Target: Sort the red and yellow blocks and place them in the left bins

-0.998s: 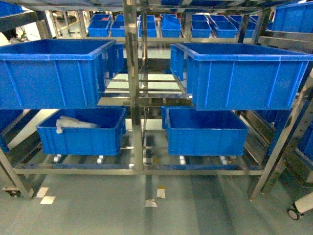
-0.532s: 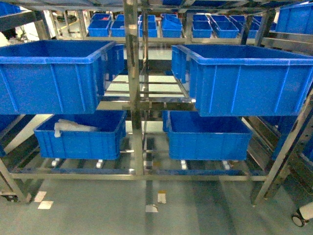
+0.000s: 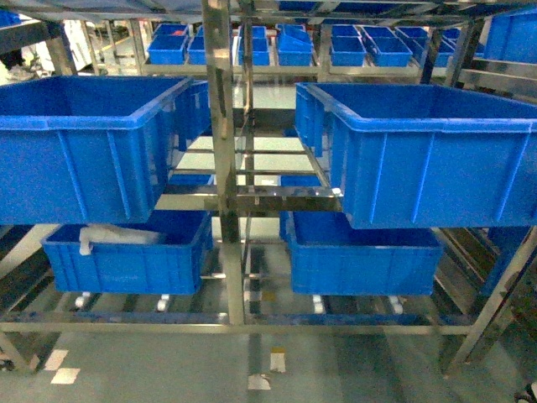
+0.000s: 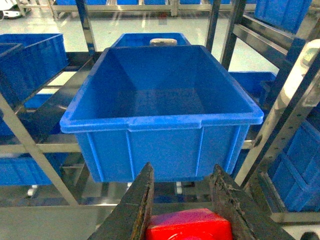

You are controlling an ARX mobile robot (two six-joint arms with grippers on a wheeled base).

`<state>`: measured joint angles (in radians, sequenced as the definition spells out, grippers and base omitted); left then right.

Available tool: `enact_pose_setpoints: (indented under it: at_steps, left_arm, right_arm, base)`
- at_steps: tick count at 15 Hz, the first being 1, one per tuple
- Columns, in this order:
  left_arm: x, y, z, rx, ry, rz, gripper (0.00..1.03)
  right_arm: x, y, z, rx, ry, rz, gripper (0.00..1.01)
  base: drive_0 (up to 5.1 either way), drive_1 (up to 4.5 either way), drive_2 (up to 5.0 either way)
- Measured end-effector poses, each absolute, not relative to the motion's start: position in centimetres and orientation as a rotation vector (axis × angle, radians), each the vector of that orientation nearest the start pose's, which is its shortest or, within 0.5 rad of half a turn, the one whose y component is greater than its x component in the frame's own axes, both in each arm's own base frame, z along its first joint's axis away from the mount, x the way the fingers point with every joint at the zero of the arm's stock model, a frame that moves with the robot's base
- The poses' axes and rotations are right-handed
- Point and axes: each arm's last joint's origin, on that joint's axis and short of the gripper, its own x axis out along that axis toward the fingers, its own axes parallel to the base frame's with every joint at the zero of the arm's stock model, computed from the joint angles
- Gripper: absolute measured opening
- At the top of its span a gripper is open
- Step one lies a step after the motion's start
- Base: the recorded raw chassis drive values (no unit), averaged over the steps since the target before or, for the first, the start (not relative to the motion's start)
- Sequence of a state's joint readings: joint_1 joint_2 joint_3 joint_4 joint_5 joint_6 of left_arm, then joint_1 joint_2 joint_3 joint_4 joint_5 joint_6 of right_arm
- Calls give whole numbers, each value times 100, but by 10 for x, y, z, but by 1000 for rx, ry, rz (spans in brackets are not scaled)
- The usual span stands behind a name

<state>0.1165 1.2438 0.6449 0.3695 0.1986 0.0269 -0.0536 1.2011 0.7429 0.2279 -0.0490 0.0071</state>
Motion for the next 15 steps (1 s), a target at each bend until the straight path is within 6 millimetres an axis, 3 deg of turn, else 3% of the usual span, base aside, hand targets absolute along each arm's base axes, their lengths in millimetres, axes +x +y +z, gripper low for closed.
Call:
enact_pose_setpoints:
  at_steps: [10,15]
  left_arm:
    - [264,25,243,-9,225,-84,27]
    - [265,25,242,-10,231,-87,27]
  right_arm:
    - [264,-13,274,19,226,-4,28]
    - [265,-13,272,19,233,-5,28]
  base:
    - [-13,419,-445]
    - [0,0,0]
